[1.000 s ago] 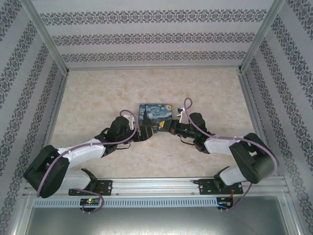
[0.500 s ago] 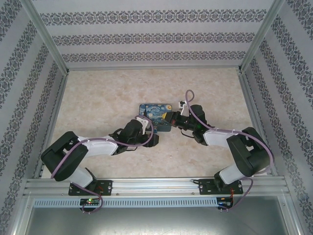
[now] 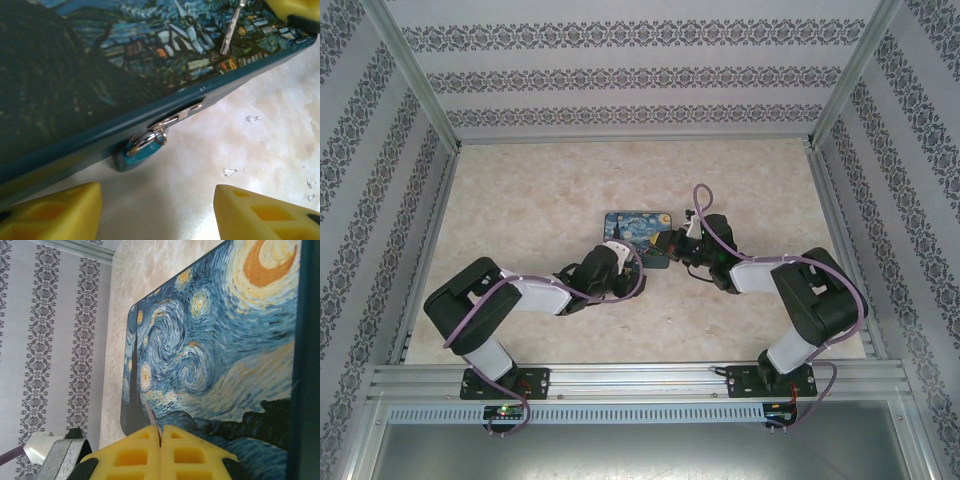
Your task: Unlock a padlock with a key
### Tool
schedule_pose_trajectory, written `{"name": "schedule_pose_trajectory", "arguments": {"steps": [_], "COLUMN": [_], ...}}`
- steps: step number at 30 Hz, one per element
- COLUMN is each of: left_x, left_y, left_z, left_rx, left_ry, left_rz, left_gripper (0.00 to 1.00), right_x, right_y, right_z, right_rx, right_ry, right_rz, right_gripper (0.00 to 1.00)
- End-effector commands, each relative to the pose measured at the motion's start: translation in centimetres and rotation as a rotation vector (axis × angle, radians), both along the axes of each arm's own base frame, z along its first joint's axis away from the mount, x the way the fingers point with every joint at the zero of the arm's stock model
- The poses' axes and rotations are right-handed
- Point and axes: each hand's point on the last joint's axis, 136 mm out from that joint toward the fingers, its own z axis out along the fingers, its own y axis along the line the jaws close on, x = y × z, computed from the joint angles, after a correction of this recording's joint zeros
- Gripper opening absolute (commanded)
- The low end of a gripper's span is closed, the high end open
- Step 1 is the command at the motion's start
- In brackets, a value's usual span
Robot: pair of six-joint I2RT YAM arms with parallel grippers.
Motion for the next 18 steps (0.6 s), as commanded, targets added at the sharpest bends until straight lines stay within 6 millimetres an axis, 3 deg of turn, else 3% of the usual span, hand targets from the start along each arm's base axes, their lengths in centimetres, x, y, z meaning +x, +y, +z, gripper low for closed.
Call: {"name": "schedule_pose_trajectory", "arguments": {"steps": [1,11,18], "left_x": [0.9,1.7,1.7], "left_y": [-1.1,-2.7,-4.6], "left_z": [0.5,-0.8,1.2], "left_rx": [0.011,-0.003,-0.170], "left_ry": [-0.077,-0.066,-0.031], "left_rz": [-0.018,-0.021,-0.021], "left_gripper": [0.60,0.60,0.61], "right_x": [1.0,1.1,1.2], "right_y": [0.1,0.1,0.1], "right_z": [0.6,0.1,-0.2], "right_rx": [0.016,0.008,0.003], "right_ry": [-0.031,-0.016,-0.010], "right_rz": [-0.017,-0.020,-0.021], "right_gripper": [0.00,0.00,0.00]}}
